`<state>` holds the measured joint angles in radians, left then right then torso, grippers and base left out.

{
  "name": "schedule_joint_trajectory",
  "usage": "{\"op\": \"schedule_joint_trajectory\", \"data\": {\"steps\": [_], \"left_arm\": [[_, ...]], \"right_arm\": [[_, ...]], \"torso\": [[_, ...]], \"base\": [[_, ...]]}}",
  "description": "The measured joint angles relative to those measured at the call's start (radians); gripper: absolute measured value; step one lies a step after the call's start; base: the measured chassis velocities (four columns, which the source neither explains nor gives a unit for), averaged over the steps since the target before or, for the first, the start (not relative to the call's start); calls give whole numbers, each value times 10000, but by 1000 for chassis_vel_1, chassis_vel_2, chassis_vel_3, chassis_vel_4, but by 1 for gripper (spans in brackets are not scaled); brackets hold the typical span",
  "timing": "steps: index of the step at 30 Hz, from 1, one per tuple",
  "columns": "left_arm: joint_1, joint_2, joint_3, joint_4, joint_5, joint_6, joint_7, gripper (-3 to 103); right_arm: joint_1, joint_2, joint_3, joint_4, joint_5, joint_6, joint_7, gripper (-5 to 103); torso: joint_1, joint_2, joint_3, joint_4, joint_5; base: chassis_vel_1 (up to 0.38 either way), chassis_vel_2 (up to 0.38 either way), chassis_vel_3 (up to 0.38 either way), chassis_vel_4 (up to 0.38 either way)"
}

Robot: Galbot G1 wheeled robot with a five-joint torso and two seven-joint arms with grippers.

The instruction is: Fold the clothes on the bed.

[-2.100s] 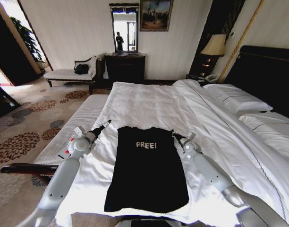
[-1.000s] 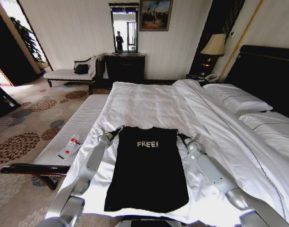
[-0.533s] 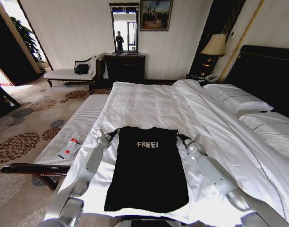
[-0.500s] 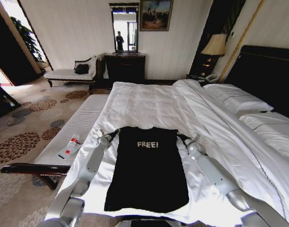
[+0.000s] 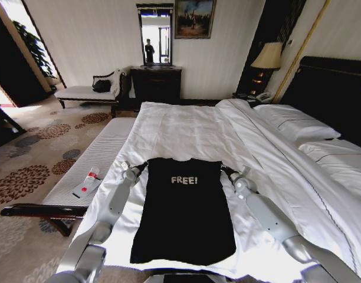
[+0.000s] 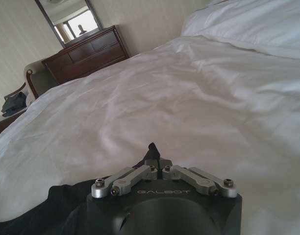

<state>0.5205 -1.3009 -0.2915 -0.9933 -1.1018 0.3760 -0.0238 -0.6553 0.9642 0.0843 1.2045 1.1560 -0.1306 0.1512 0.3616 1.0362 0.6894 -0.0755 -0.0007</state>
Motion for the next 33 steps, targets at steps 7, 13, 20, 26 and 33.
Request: {"op": "schedule_joint_trajectory", "data": {"steps": [7, 13, 20, 26, 33], "left_arm": [[-742, 567, 187, -45, -287, -32, 20, 0], [-1811, 876, 424, 267, -549, -46, 12, 0], [-2725, 1123, 615, 345, -1096, -55, -57, 0], [-2315, 1562, 848, -406, -1287, -43, -175, 0], [1787, 3002, -81, -5359, -2298, 68, -910, 0]], "right_arm": [[655, -94, -316, -19, 434, 52, 5, 0], [1554, -133, -997, -272, 805, 59, 21, 0], [3257, 37, -1839, -750, 1270, 109, 28, 0], [3329, -38, -1929, -467, 1418, 200, 59, 0], [212, -1238, -250, 2878, 1889, 125, 648, 0]], "torso": [[0, 0, 0, 1, 0], [1, 0, 0, -2, 0], [3, 0, -1, 1, 0], [3, 0, 0, 1, -1], [-3, 1, -4, 0, 4]], "base": [[0, 0, 0, 0], [0, 0, 0, 0], [0, 0, 0, 0], [0, 0, 0, 0], [0, 0, 0, 0]]}}
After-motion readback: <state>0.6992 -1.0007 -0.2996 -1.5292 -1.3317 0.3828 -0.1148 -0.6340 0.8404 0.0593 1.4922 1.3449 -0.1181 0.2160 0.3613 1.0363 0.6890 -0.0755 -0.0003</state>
